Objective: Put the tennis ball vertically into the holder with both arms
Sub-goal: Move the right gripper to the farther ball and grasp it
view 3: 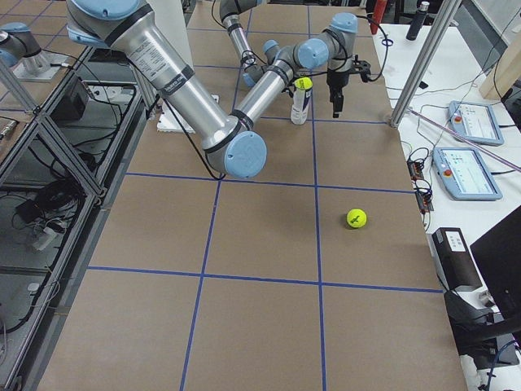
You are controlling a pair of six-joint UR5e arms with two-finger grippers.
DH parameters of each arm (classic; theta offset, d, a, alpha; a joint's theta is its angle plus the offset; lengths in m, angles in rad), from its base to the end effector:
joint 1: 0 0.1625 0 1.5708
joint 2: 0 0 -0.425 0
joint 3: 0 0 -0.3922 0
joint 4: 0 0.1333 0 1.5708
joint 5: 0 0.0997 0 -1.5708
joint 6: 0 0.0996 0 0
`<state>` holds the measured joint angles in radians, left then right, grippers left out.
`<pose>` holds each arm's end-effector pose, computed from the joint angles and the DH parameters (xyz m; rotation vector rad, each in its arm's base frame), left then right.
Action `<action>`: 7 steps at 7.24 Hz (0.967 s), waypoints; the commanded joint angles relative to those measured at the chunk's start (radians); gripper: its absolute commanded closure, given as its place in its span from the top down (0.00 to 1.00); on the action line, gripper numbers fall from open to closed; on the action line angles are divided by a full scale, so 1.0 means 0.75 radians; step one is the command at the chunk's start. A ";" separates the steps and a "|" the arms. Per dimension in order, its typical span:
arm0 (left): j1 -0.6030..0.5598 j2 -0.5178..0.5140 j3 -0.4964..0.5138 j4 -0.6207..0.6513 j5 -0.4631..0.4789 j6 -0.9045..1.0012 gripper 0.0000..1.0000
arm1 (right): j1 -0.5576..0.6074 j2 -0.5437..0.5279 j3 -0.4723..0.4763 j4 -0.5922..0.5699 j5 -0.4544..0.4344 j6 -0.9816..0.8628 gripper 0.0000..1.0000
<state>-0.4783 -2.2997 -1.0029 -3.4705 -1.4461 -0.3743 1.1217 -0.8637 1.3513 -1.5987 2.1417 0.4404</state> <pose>0.5637 -0.4564 0.2822 1.5898 1.3281 0.3155 -0.2536 -0.7093 0.3327 0.1623 -0.6986 -0.1395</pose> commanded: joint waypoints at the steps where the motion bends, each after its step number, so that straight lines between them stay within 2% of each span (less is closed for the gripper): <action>1: 0.004 0.002 0.002 -0.001 0.001 0.000 0.99 | 0.091 -0.063 -0.326 0.296 -0.006 -0.275 0.99; 3: 0.004 0.002 0.002 -0.003 -0.001 0.000 0.99 | 0.053 -0.106 -0.521 0.547 -0.110 -0.284 0.99; 4: 0.008 0.002 0.000 -0.005 -0.001 0.000 0.99 | 0.036 -0.108 -0.568 0.605 -0.133 -0.282 0.99; 7: 0.008 0.002 -0.005 -0.007 -0.001 0.000 0.99 | -0.029 -0.137 -0.568 0.610 -0.188 -0.272 0.99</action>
<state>-0.4718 -2.2983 -1.0057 -3.4757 -1.4459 -0.3747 1.1189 -0.9574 0.9277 -1.1455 2.0166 0.2316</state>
